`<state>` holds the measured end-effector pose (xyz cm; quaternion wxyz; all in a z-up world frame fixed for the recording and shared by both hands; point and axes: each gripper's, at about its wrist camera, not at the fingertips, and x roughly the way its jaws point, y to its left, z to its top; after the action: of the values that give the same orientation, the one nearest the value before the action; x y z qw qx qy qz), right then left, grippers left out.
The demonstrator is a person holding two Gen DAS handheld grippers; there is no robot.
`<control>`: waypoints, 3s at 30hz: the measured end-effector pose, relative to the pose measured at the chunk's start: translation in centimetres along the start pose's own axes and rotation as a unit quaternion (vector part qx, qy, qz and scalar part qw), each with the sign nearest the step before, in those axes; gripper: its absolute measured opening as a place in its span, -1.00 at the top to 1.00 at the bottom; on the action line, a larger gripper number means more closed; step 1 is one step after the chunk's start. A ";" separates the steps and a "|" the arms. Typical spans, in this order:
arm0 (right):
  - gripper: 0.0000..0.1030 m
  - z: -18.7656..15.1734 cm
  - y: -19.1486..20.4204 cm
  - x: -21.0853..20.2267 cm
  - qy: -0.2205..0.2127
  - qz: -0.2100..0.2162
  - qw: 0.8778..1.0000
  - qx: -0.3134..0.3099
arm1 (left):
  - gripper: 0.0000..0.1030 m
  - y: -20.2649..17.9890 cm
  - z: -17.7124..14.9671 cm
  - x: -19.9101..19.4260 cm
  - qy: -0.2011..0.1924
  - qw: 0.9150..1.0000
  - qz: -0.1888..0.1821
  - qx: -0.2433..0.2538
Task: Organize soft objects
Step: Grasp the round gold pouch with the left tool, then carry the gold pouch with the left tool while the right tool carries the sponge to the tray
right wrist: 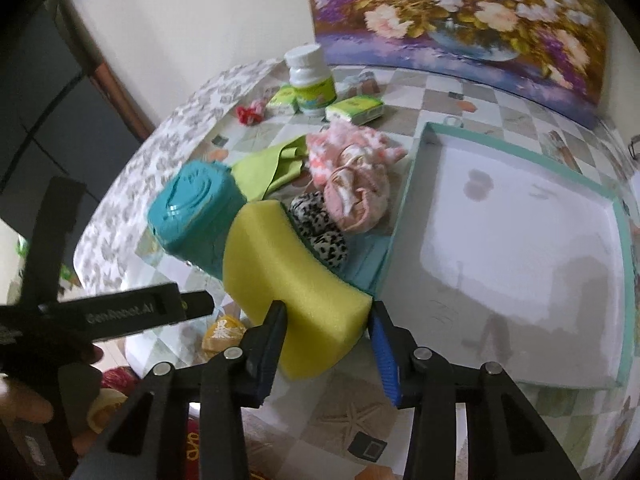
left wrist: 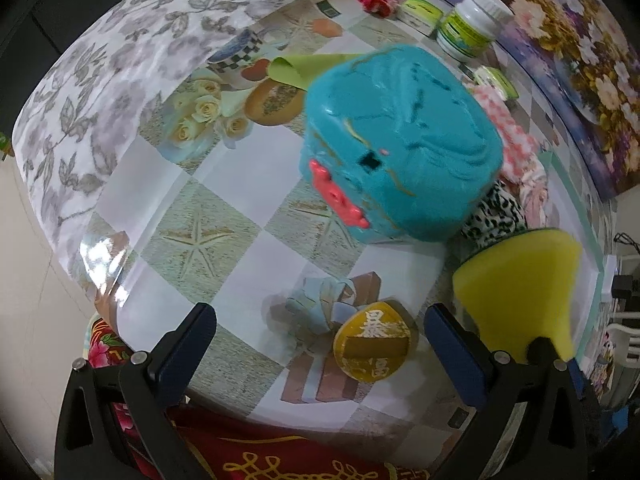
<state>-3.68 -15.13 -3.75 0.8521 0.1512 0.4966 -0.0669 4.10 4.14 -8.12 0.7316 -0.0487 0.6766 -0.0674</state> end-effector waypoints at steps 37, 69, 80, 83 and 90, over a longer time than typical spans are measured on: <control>0.14 0.7 -4.0 -4.6 -0.076 0.067 0.991 0.092 | -0.03 -4.9 0.0 1.9 0.026 0.996 0.021 0.081; 0.14 -0.3 -8.1 -3.0 -0.042 0.045 0.980 0.189 | -0.03 -12.0 -1.1 2.9 0.010 0.986 -0.071 0.153; 0.14 -0.4 -9.8 -3.9 -0.061 0.046 0.971 0.226 | -0.03 -13.5 -0.7 4.8 0.029 0.987 -0.052 0.149; 0.14 -0.5 -10.6 -4.1 -0.066 0.046 0.968 0.239 | -0.03 -13.2 -0.4 4.4 0.033 0.988 -0.058 0.136; 0.14 -0.8 -12.3 -4.5 -0.074 0.023 0.962 0.262 | -0.03 -12.3 -0.3 2.0 -0.015 0.990 -0.037 0.135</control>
<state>-9.78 -26.64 -2.55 0.8185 0.3747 0.3936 -0.1861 3.53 -8.31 -8.17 0.7385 0.0241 0.6481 -0.1843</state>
